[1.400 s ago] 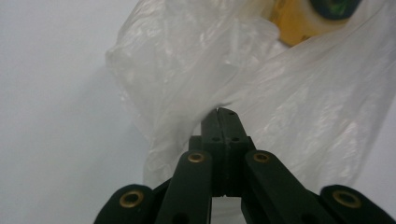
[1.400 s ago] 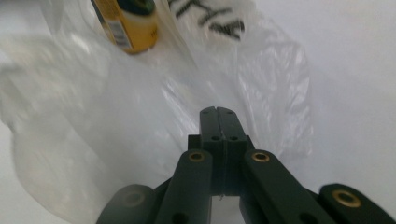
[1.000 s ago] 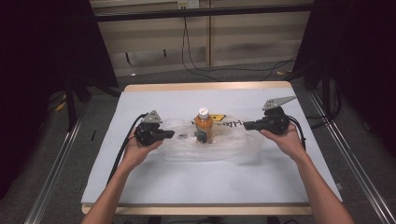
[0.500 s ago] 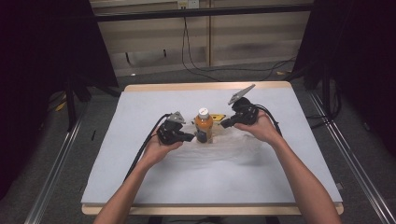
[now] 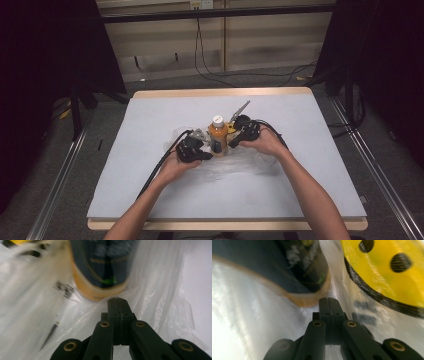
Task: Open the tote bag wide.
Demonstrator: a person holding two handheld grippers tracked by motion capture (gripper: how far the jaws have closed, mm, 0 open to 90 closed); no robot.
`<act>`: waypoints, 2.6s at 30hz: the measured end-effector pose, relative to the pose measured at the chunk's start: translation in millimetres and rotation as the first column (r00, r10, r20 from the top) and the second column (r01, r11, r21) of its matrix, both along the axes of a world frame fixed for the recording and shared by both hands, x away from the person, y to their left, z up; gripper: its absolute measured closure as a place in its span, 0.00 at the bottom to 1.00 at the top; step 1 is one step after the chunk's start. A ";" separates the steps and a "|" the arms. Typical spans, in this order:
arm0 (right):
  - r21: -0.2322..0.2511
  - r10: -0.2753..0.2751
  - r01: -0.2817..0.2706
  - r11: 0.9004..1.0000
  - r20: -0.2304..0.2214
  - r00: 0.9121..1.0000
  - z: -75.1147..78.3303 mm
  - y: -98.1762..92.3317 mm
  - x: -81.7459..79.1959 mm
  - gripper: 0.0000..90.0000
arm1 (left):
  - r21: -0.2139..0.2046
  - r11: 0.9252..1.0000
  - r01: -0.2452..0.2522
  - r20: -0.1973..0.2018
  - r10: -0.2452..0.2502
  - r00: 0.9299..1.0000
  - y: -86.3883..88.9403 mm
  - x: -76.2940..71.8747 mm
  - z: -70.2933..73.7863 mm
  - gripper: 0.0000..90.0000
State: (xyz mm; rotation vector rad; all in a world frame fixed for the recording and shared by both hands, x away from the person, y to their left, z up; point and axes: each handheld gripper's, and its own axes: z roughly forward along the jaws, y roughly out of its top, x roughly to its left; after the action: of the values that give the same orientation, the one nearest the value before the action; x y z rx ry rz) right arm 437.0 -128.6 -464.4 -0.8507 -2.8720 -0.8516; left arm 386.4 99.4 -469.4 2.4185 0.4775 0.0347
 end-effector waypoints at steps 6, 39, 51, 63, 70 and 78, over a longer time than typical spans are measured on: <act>-0.002 -0.074 0.074 0.997 0.026 0.997 -2.9 4.8 15.0 1.00 | -0.011 1.000 0.022 -0.009 -0.022 1.000 0.6 -10.4 -2.8 1.00; 0.082 -0.367 0.360 0.929 0.105 0.924 -13.1 29.2 70.2 1.00 | -0.031 0.997 0.070 -0.008 -0.071 0.997 15.8 -27.1 -3.9 1.00; 0.152 -0.353 0.338 0.929 0.078 0.933 2.1 24.6 61.5 1.00 | -0.117 0.993 0.018 -0.041 -0.023 0.999 18.9 -23.7 -1.5 1.00; 0.263 -0.304 0.265 0.928 0.119 0.945 41.0 2.3 35.5 1.00 | -0.214 0.977 -0.005 -0.003 0.004 1.000 29.0 -26.8 16.0 1.00; 0.349 -0.324 0.253 0.902 0.164 0.932 47.8 -17.8 11.0 1.00 | -0.349 0.937 -0.029 0.044 0.047 0.998 42.0 -28.3 30.4 1.00; 0.473 -0.427 0.276 0.836 0.246 0.870 60.7 -50.5 -27.8 0.52 | -0.415 0.907 -0.071 0.172 0.155 0.973 63.0 -38.2 49.7 0.71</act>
State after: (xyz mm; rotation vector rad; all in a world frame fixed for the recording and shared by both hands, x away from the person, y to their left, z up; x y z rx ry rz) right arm 409.2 -179.0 -403.7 -1.3093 -2.6293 -1.7530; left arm 348.1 162.4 -419.7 1.9515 0.4787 0.2093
